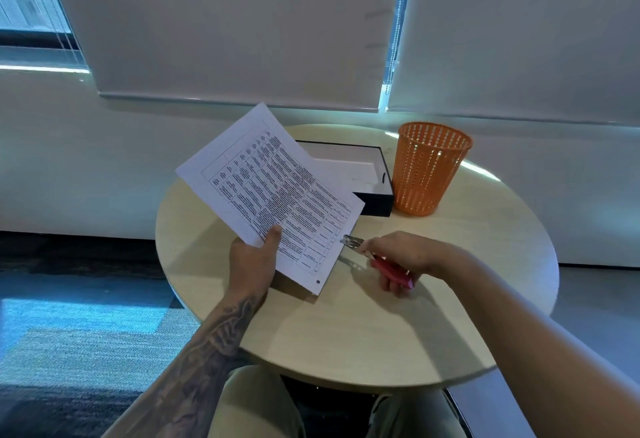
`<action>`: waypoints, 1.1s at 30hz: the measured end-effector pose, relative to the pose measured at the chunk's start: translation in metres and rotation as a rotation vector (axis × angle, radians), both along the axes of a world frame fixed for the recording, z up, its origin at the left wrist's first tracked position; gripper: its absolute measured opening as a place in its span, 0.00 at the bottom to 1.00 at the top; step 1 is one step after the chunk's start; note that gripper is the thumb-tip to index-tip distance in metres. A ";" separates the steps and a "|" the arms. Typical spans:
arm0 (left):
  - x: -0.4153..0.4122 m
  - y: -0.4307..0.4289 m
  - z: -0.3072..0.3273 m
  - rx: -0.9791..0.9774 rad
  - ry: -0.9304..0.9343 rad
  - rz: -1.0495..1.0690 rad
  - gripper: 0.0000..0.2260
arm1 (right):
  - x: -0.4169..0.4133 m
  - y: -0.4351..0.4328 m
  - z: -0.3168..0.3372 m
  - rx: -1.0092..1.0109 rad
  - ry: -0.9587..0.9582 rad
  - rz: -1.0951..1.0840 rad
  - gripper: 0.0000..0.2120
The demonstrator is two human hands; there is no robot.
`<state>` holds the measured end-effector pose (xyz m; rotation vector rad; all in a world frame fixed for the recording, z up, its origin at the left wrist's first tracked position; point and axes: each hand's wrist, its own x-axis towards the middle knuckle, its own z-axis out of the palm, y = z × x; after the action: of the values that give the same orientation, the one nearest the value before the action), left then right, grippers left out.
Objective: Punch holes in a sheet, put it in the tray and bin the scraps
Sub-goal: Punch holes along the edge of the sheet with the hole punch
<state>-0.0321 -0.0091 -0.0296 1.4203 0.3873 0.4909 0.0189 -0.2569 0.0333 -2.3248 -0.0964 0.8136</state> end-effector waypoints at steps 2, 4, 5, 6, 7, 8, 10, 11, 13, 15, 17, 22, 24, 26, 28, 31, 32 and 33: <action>0.001 0.002 0.000 -0.017 0.005 0.012 0.11 | -0.005 -0.008 -0.003 0.073 -0.025 -0.018 0.17; 0.001 0.005 0.002 -0.033 -0.003 0.015 0.12 | -0.008 -0.016 -0.008 0.160 -0.106 -0.025 0.15; 0.001 0.006 0.003 -0.034 -0.006 0.017 0.13 | -0.008 -0.020 -0.012 0.170 -0.164 -0.027 0.15; 0.001 0.008 0.005 -0.028 -0.008 0.017 0.12 | -0.007 -0.024 -0.015 0.148 -0.224 -0.029 0.16; 0.001 0.010 0.008 -0.018 -0.016 0.015 0.11 | -0.006 -0.028 -0.018 0.100 -0.287 -0.027 0.17; 0.000 0.013 0.013 -0.010 -0.025 0.015 0.08 | -0.005 -0.032 -0.021 0.030 -0.347 -0.014 0.17; -0.002 0.021 0.023 0.014 -0.049 0.014 0.07 | -0.005 -0.039 -0.026 -0.180 -0.464 0.036 0.17; -0.003 0.025 0.028 0.047 -0.063 0.002 0.06 | -0.007 -0.040 -0.029 -0.283 -0.515 0.056 0.17; -0.004 0.032 0.036 0.131 -0.085 -0.050 0.04 | -0.011 -0.040 -0.034 -0.386 -0.590 0.060 0.20; -0.005 0.037 0.043 0.191 -0.104 -0.119 0.05 | -0.013 -0.039 -0.037 -0.409 -0.615 0.063 0.22; -0.005 0.041 0.047 0.236 -0.100 -0.179 0.05 | -0.010 -0.041 -0.036 -0.431 -0.592 0.096 0.25; -0.004 0.052 0.062 0.333 -0.086 -0.323 0.11 | -0.001 -0.038 -0.007 0.120 -0.563 -0.114 0.28; -0.005 0.054 0.070 0.403 -0.065 -0.386 0.11 | 0.002 -0.033 0.010 0.363 -0.565 -0.162 0.22; -0.004 0.053 0.077 0.450 -0.035 -0.461 0.10 | 0.003 -0.025 0.023 0.539 -0.479 -0.168 0.23; -0.004 0.051 0.086 0.491 -0.010 -0.529 0.11 | 0.004 -0.016 0.030 0.651 -0.364 -0.176 0.26; -0.004 0.048 0.094 0.535 0.016 -0.589 0.11 | 0.001 -0.004 0.034 0.864 -0.228 -0.163 0.14; -0.003 0.048 0.097 0.546 0.017 -0.590 0.11 | 0.000 -0.001 0.034 0.907 -0.215 -0.183 0.12; -0.004 0.048 0.099 0.552 0.018 -0.585 0.12 | -0.001 0.002 0.034 0.951 -0.205 -0.199 0.11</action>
<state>-0.0356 0.0388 0.0689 1.9758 -0.1775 0.0999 0.0183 -0.2552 0.0669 -1.4682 -0.2696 0.3044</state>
